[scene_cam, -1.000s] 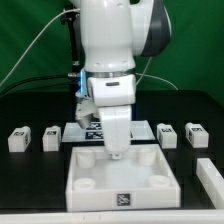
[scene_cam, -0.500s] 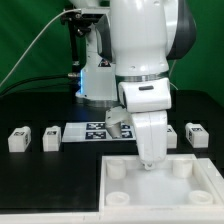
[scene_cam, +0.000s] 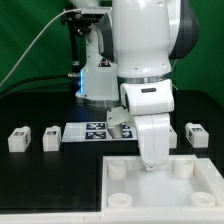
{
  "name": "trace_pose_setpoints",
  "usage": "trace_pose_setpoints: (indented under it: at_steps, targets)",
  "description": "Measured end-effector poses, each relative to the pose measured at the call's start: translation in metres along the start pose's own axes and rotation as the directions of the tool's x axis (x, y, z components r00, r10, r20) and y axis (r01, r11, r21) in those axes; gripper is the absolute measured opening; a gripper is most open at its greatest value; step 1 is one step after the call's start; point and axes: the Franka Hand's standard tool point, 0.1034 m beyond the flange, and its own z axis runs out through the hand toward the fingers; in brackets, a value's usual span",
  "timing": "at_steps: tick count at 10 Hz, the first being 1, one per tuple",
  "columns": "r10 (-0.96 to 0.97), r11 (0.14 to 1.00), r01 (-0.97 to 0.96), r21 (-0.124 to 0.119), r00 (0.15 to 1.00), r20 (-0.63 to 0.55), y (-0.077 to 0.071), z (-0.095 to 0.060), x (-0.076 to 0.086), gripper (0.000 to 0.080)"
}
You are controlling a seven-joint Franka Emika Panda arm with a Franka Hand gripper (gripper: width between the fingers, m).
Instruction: Assemble one leg
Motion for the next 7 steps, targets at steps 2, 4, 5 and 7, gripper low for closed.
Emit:
trace_pose_setpoints:
  at_steps: [2, 4, 5, 7]
  targets:
    - [0.002, 1.0, -0.002, 0.0, 1.0, 0.0, 0.0, 0.0, -0.0009, 0.0273]
    - [0.003, 1.0, -0.003, 0.0, 1.0, 0.001, -0.0001, 0.0001, -0.0014, 0.0577]
    - [0.004, 1.0, -0.004, 0.0, 1.0, 0.001, 0.0, 0.0001, -0.0017, 0.0577]
    - [0.005, 1.0, -0.005, 0.0, 1.0, 0.001, 0.0, 0.0001, -0.0022, 0.0645]
